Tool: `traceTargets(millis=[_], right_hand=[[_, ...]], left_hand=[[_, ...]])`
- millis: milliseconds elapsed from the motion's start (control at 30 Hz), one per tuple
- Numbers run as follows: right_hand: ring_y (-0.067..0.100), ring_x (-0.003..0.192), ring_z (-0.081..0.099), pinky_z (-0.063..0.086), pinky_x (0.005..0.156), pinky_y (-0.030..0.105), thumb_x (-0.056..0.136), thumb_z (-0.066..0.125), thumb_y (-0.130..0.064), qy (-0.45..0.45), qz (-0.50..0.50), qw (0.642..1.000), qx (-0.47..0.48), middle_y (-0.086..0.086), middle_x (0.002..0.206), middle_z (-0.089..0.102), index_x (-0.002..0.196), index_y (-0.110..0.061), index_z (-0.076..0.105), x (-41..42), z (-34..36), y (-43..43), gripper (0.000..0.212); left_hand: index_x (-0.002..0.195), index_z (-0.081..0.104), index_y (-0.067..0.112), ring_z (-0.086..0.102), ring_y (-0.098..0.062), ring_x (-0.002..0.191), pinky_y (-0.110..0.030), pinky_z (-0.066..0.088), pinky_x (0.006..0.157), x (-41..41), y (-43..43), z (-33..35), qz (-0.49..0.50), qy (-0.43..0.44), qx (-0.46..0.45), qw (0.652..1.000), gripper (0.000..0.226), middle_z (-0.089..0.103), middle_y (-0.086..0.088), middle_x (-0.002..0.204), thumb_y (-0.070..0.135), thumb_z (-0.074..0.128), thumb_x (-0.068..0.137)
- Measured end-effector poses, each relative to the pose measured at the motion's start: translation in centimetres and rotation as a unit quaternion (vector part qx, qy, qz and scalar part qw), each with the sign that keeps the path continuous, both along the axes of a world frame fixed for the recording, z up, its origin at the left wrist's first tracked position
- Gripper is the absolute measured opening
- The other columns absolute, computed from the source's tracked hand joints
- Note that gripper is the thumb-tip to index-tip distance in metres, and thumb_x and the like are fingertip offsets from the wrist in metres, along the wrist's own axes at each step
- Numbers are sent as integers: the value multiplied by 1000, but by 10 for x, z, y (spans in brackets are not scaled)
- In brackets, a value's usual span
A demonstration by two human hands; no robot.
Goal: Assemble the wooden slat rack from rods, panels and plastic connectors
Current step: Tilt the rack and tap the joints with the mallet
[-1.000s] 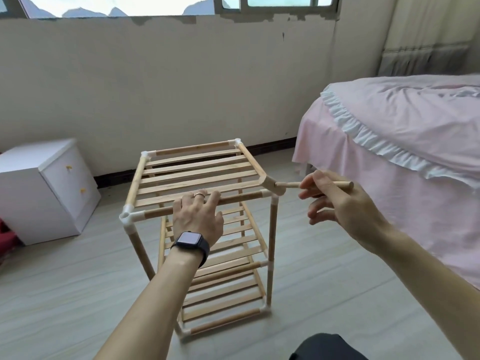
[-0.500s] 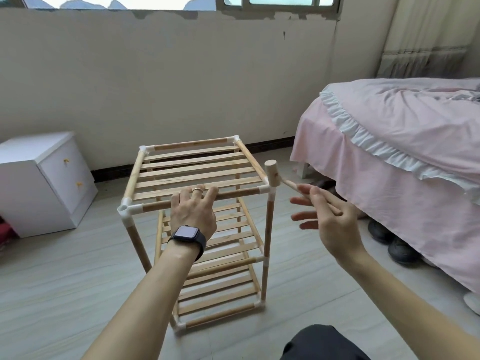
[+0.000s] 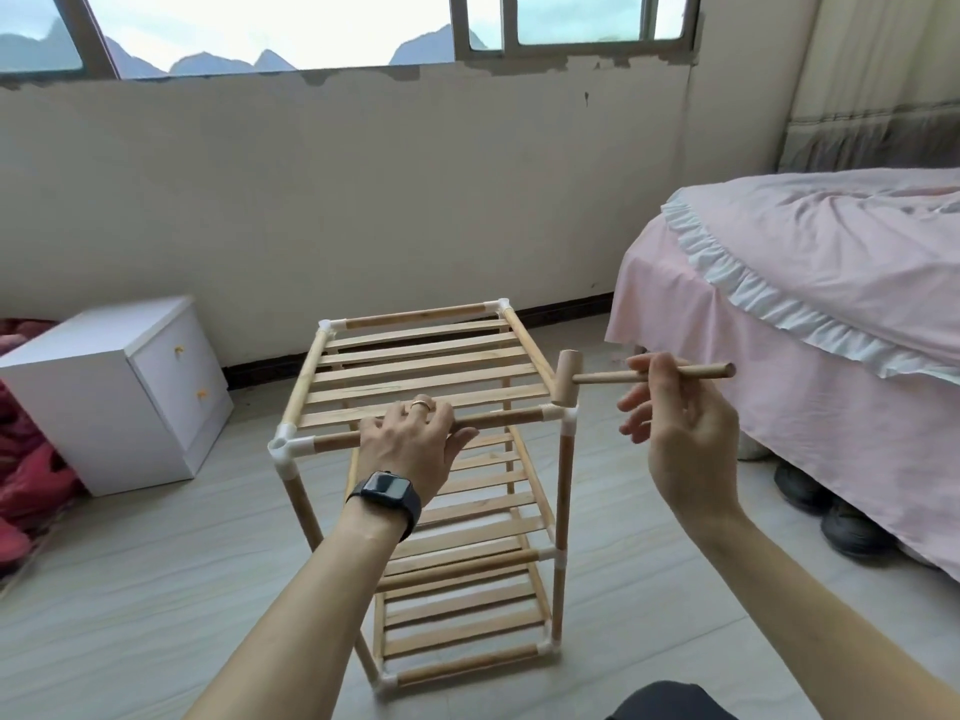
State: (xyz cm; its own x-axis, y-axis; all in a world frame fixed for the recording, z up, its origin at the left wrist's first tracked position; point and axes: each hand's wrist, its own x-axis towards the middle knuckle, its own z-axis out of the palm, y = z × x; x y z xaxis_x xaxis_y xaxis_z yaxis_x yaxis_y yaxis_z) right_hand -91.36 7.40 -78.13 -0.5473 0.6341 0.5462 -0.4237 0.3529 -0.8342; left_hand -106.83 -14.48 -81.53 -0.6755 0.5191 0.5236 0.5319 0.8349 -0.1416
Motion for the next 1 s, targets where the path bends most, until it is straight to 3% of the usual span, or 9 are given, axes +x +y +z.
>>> traceTargets(millis=[133, 200, 300, 400, 500, 667, 800, 900, 1000], right_hand=[[3, 79, 59, 42, 73, 9, 103, 41, -55, -34, -147, 987, 61, -2, 86, 60, 88, -17, 64, -9, -10, 12, 47], [-1, 78, 54, 38, 70, 4, 106, 41, -51, -83, -129, 984, 86, -2, 89, 51, 84, -17, 58, -14, -27, 14, 44], [6, 74, 55, 42, 62, 13, 103, 41, -49, -211, -42, 972, 96, 1, 88, 52, 79, -27, 51, -24, -68, 11, 35], [8, 83, 55, 38, 63, 19, 103, 45, -50, -361, 5, 925, 122, -2, 94, 56, 100, -31, 57, -34, -112, 7, 23], [5, 90, 54, 40, 68, 24, 96, 51, -61, -426, 34, 899, 99, -8, 102, 54, 129, -32, 51, -45, -135, 2, 44], [20, 121, 53, 45, 94, 36, 88, 45, -79, -434, 114, 881, 150, 0, 134, 50, 152, -44, 32, -86, -130, -13, 74], [14, 105, 60, 53, 88, 36, 95, 40, -72, -403, 215, 866, 203, -5, 123, 65, 145, -40, 47, -125, -107, -39, 60], [8, 94, 59, 53, 78, 33, 91, 34, -76, -377, 220, 862, 259, -10, 108, 63, 130, -41, 58, -140, -92, -62, 58], [7, 92, 60, 55, 77, 34, 85, 39, -79, -343, 240, 858, 296, -12, 106, 62, 122, -41, 60, -142, -85, -84, 57]], left_hand=[[109, 54, 24, 62, -25, 80, -40, 48, 65, -7, -3, 8, -4, -9, -28, 1000, 65, 64, 0, 104, 66, 7, 94], [109, 54, 23, 62, -24, 79, -40, 48, 65, -10, -2, 8, 5, -5, -26, 1000, 68, 64, 0, 102, 66, 3, 93], [110, 54, 22, 62, -24, 81, -41, 48, 68, -12, 1, 9, 23, -13, -19, 999, 68, 64, 1, 102, 66, 4, 93], [107, 56, 19, 60, -23, 75, -41, 51, 66, -16, -4, 13, 33, -18, 7, 999, 63, 64, -1, 97, 65, 13, 95], [98, 58, 13, 50, -20, 57, -41, 51, 59, -23, -28, 16, 16, -5, 77, 997, 59, 61, -3, 83, 62, 24, 99], [91, 61, 7, 38, -12, 42, -17, 26, 43, -24, -93, 23, 17, 26, 172, 985, 66, 47, 4, 67, 61, 25, 98], [91, 65, 7, 36, -8, 44, -11, 15, 46, -9, -139, 18, 60, 43, 215, 974, 74, 52, 1, 62, 63, 18, 100], [96, 68, 3, 53, -24, 47, -9, 18, 50, -1, -173, 9, 86, 68, 217, 970, 76, 68, -13, 75, 60, 17, 102], [101, 68, 1, 64, -37, 58, -25, 35, 53, 4, -198, 1, 99, 78, 227, 966, 78, 70, -17, 84, 60, 16, 101]])
